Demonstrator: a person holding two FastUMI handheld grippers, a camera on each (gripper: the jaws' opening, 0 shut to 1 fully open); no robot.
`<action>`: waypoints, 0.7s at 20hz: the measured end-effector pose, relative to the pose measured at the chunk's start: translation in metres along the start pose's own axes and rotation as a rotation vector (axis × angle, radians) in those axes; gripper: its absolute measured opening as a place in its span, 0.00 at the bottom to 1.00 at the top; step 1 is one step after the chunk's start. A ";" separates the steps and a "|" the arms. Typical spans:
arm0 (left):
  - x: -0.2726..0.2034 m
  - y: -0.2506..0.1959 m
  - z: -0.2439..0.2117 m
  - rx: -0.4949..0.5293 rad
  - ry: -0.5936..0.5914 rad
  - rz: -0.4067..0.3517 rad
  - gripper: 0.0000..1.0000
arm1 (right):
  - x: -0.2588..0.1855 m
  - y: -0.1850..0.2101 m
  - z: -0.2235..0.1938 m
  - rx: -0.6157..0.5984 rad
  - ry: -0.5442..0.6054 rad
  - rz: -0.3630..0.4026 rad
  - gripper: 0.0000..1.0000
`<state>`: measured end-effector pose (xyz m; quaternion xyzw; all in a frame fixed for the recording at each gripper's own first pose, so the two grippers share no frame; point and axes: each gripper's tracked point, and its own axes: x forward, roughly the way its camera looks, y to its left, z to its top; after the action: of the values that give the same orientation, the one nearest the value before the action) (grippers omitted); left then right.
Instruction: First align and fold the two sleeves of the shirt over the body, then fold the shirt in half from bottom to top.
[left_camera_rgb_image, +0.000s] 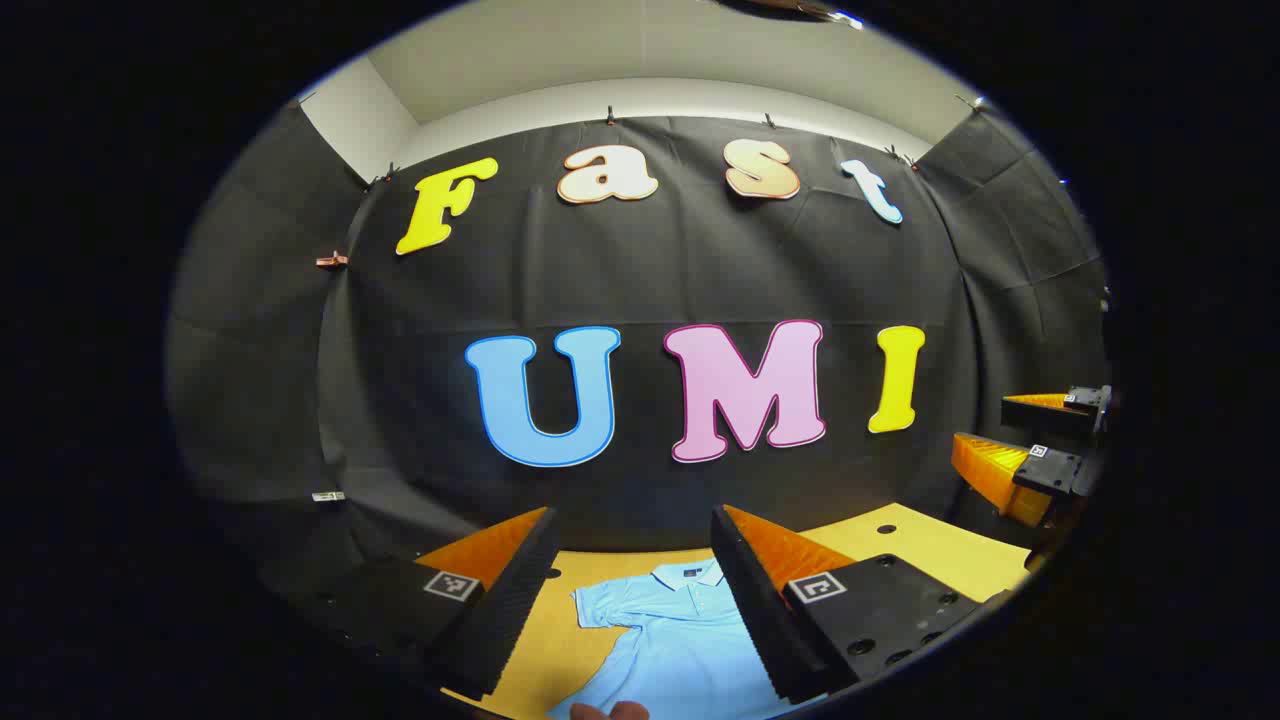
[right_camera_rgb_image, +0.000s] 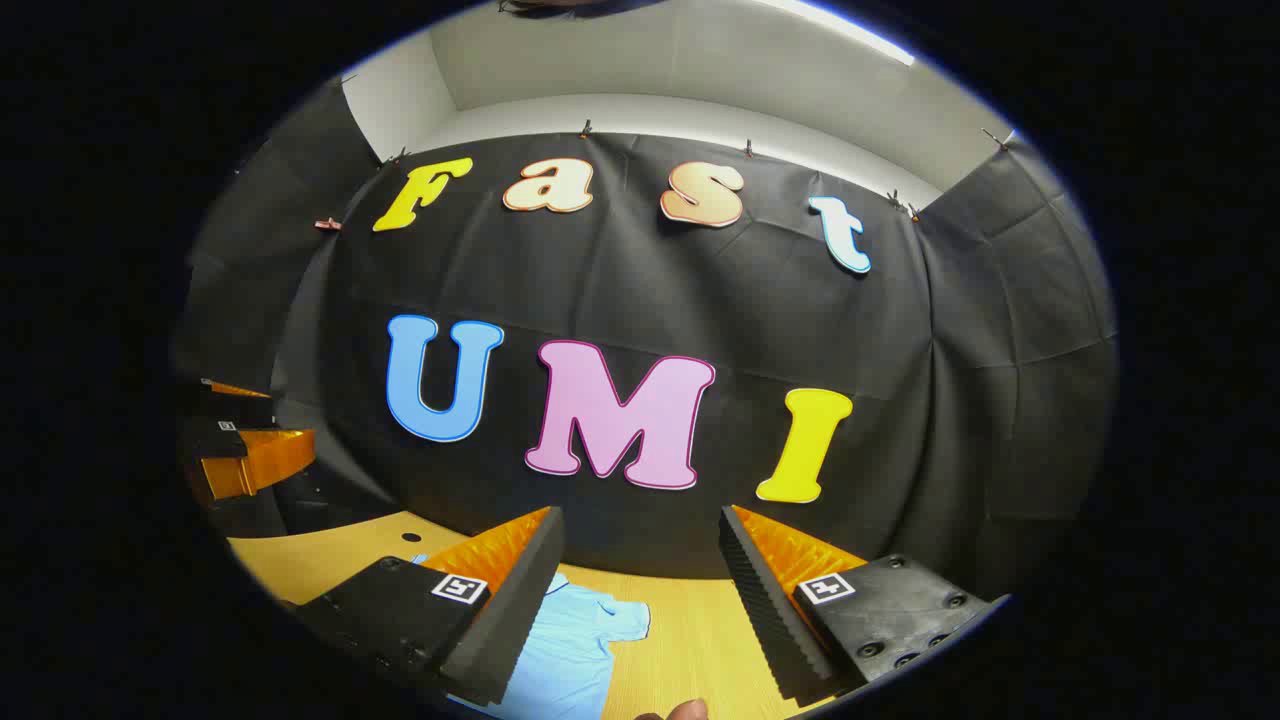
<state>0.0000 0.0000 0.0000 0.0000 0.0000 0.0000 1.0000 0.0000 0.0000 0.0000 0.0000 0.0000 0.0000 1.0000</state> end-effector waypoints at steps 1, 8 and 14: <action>0.000 -0.001 -0.002 0.005 0.001 -0.007 0.96 | 0.000 0.001 0.000 0.005 0.003 -0.001 0.96; 0.001 -0.005 -0.003 0.034 0.005 -0.024 0.96 | 0.000 0.000 -0.002 0.033 0.017 -0.011 0.96; 0.000 -0.003 -0.005 0.034 0.012 -0.023 0.96 | 0.000 -0.002 -0.002 0.041 0.019 -0.022 0.97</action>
<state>0.0004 -0.0030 -0.0053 0.0171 0.0062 -0.0116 0.9998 0.0004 -0.0023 -0.0018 0.0204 0.0093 -0.0109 0.9997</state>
